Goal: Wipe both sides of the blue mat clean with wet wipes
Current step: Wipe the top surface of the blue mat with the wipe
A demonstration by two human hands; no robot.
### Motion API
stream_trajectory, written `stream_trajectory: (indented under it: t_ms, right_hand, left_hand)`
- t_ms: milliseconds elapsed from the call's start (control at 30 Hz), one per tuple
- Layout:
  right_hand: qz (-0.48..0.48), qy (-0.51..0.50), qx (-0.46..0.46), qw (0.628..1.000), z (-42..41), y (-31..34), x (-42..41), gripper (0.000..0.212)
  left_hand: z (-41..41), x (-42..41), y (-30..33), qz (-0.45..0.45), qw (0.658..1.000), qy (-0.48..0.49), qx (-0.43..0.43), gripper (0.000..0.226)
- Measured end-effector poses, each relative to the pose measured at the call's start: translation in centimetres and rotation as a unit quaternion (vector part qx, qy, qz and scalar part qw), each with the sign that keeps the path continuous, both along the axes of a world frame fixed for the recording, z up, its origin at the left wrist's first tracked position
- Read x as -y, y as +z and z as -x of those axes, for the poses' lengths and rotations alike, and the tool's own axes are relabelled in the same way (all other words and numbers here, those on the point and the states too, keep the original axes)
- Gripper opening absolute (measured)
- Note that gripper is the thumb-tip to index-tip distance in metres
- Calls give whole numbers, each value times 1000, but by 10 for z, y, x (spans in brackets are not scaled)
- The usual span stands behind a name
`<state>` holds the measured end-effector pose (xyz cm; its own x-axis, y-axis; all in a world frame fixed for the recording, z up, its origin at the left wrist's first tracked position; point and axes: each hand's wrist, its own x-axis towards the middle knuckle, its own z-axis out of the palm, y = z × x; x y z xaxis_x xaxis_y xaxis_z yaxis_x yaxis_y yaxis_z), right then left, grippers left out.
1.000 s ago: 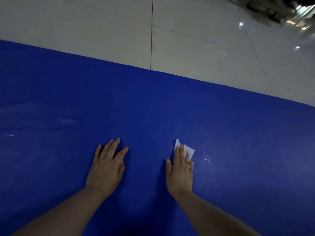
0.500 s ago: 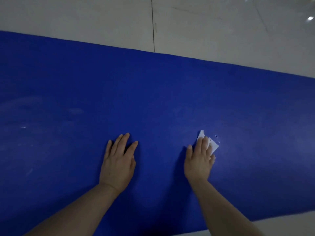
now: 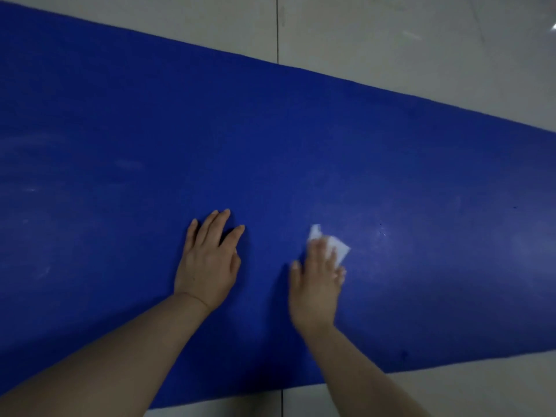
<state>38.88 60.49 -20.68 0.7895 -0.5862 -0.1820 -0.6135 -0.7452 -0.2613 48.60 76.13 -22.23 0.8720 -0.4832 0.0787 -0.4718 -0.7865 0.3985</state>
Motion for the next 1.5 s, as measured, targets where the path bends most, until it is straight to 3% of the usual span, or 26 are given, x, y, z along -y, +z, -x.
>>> stream_trajectory:
  t_ms: [67, 133, 200, 333, 400, 500, 567, 767, 833, 933, 967, 1033, 1100, 1200, 1267, 1400, 1433, 1500]
  right_hand:
    - [-23, 151, -15, 988, 17, 2, -37, 63]
    - [-32, 212, -11, 977, 27, 5, -39, 59]
    - [-29, 141, -4, 990, 27, 4, -13, 58]
    - [-8, -124, -22, 992, 42, -2, 28, 56]
    - [27, -92, -23, 995, 54, -2, -3, 58]
    - [27, 103, -12, 994, 71, -2, -68, 62]
    - [12, 174, -20, 984, 71, 3, -69, 64]
    - [-12, -38, -44, 998, 64, 5, 0, 68]
    - [1, 12, -56, 998, 66, 8, -26, 70]
    - [7, 219, -39, 975, 86, 7, -74, 71]
    - [-6, 244, -41, 969, 90, 8, -74, 71]
    - [-26, 169, -43, 984, 88, 5, -51, 70]
    - [-4, 25, -40, 999, 86, 3, -19, 68]
    - [-7, -93, -61, 994, 88, 5, 11, 62]
    - [2, -60, -70, 996, 89, 5, 0, 65]
    - [-2, 147, -31, 989, 90, 1, -35, 57]
    - [0, 167, -24, 986, 88, 2, -29, 56]
    - [3, 96, -24, 995, 85, 6, -4, 56]
  left_hand:
    - [0, 0, 1, -1, 1000, -1, -2, 48]
    - [-1, -1, 1, -2, 1000, -1, -6, 48]
    - [-1, -1, 1, -3, 1000, -2, -9, 46]
    - [-1, -3, 1, 3, 1000, -5, -8, 44]
    - [0, -3, 1, 0, 1000, -5, -8, 44]
    - [0, -1, 2, -3, 1000, -2, -5, 46]
    - [2, -1, 4, -3, 1000, -1, -2, 46]
    - [40, -4, 2, -9, 1000, -25, 9, 53]
    - [46, -3, 2, -14, 1000, -17, 2, 55]
    - [47, -3, 3, -10, 1000, -8, -9, 57]
    - [47, -3, 3, -8, 1000, -10, -11, 57]
    - [47, -4, 3, -5, 1000, -10, -12, 54]
    - [46, -4, 2, -7, 1000, -10, -9, 52]
    - [46, -4, 1, -12, 1000, -12, -11, 52]
    - [46, -3, 1, -13, 1000, -11, -16, 52]
    - [46, -3, 3, -7, 1000, -9, -16, 52]
    - [46, -3, 3, -6, 1000, -8, -14, 52]
    - [46, -3, 4, -6, 1000, -8, -11, 52]
